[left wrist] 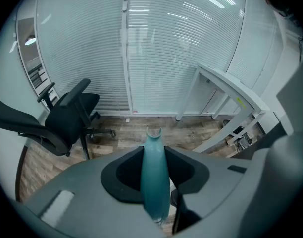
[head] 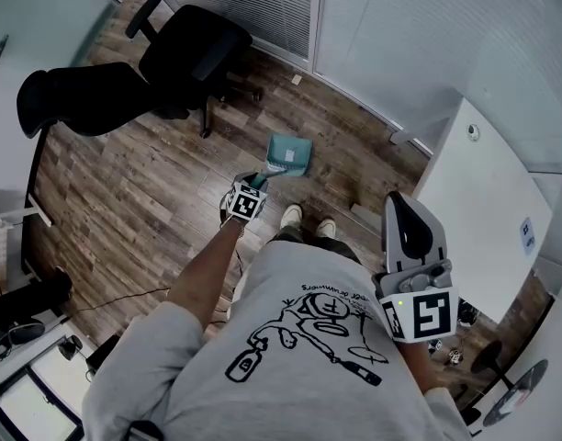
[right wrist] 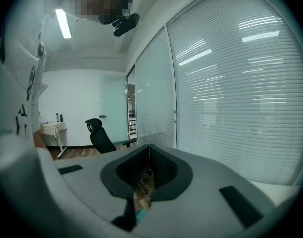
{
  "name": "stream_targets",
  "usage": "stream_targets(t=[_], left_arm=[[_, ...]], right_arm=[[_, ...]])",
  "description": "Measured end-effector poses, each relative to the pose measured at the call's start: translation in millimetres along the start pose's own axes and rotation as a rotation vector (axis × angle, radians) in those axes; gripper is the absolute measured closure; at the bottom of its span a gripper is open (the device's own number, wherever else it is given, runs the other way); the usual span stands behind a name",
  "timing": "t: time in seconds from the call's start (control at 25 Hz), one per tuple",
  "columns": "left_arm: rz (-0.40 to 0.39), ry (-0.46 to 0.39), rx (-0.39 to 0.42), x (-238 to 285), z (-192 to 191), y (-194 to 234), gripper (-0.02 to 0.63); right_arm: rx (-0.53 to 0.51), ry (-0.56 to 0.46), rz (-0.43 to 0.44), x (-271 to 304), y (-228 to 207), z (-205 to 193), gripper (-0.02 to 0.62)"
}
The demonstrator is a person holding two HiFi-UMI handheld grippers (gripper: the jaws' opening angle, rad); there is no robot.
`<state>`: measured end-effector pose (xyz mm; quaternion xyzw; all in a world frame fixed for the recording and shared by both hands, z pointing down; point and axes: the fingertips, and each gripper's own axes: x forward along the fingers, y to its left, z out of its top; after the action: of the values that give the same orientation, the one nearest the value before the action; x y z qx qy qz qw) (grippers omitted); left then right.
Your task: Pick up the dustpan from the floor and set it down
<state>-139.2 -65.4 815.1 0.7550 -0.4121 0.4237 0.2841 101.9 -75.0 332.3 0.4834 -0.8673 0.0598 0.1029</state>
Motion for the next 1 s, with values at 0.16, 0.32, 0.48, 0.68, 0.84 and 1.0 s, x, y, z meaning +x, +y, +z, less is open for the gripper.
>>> stream_targets(t=[0.16,0.32,0.48,0.68,0.84,1.0], left_arm=[[0.004,-0.035,0.010,-3.2,13.9,-0.7,0.486],[-0.001,-0.045,-0.007,-13.4,23.6,-1.9,0.486],[0.000,-0.077,-0.005,-17.0,33.8,-1.7,0.486],[0.001,-0.097,-0.015,-27.9,44.9,-4.6,0.488],[0.002,-0.124,-0.028,-42.4,55.0,-8.2,0.488],[0.009,-0.149,-0.034,-62.9,62.2,-11.9,0.488]], right_arm=[[0.004,-0.005,-0.003,-1.3,-1.9,-1.3,0.591],[0.005,-0.013,-0.002,-3.1,-0.3,4.1,0.592],[0.008,-0.019,-0.003,-5.2,-0.4,4.2,0.591],[0.014,-0.024,-0.003,-7.6,1.1,1.9,0.591],[0.015,-0.033,0.005,-9.8,3.8,4.1,0.591],[0.020,-0.038,0.006,-11.3,4.5,5.4,0.591]])
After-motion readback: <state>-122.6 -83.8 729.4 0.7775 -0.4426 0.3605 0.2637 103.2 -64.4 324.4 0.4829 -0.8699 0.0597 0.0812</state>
